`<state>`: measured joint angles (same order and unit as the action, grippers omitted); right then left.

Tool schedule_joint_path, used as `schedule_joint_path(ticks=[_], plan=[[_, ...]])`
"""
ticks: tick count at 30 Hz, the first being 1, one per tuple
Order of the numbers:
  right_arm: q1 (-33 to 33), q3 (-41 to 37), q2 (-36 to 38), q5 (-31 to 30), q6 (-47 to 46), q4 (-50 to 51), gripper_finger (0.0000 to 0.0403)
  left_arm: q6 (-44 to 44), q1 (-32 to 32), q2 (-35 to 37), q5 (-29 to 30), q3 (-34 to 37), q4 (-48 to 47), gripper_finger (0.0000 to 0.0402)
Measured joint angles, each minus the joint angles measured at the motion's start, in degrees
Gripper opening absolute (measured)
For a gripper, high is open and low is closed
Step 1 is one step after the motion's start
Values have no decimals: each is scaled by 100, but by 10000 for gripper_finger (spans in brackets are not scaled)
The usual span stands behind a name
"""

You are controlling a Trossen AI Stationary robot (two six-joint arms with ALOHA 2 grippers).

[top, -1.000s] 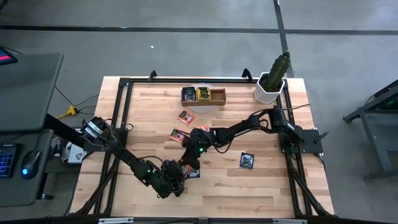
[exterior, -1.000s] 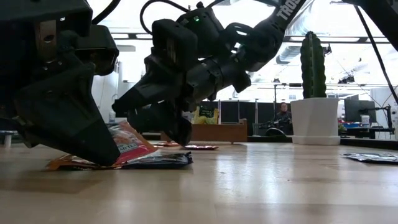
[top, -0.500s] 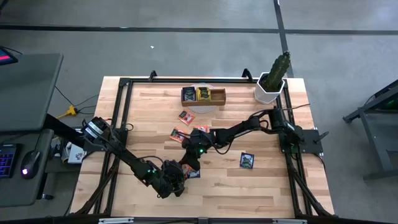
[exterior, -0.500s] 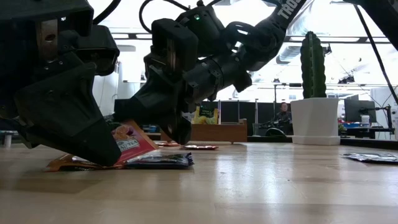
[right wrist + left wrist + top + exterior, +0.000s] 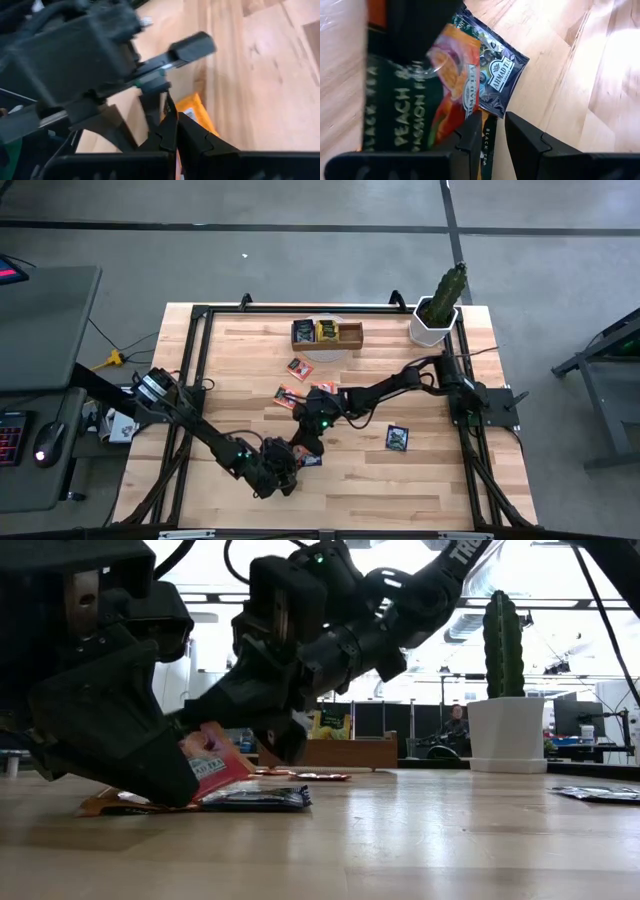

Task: Pick & Place Tea
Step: Put the orange tea bag in the right compartment of the organizer

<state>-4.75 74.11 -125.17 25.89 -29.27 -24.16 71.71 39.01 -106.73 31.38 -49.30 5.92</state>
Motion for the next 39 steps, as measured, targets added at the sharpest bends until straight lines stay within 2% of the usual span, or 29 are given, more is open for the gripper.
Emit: schedule_joint_path(ticks=[4, 10, 16, 21, 25, 29, 32, 36, 39], plan=[[8, 2, 139, -144, 164, 169, 1, -166, -4, 195, -129, 13, -103, 87], [100, 7, 347, -329, 449, 751, 0, -316, 1, 773, -11, 9, -525, 87], [206, 7, 721, -655, 785, 1444, 0, -376, 1, 1529, 357, -13, -1664, 87], [371, 7, 1333, -968, 1151, 1865, 0, -173, -1, 2002, 655, -4, -2838, 87], [558, 9, 1992, -1402, 1450, 2313, 0, -70, -1, 2147, 670, -9, -3416, 87], [829, 9, 2676, -2255, 1911, 3344, 0, 71, -1, 2178, 806, -7, -3733, 87], [1143, -27, 3080, -2486, 2183, 3999, 0, 104, -4, 2177, 989, -7, -3852, 87], [1658, -706, 3788, -2386, 2043, 3930, 0, 237, -51, 2178, 1147, 132, -3846, 87], [2063, -1693, 4456, -2274, 1818, 3372, 0, 516, -99, 2199, 1155, 325, -3830, 87]])
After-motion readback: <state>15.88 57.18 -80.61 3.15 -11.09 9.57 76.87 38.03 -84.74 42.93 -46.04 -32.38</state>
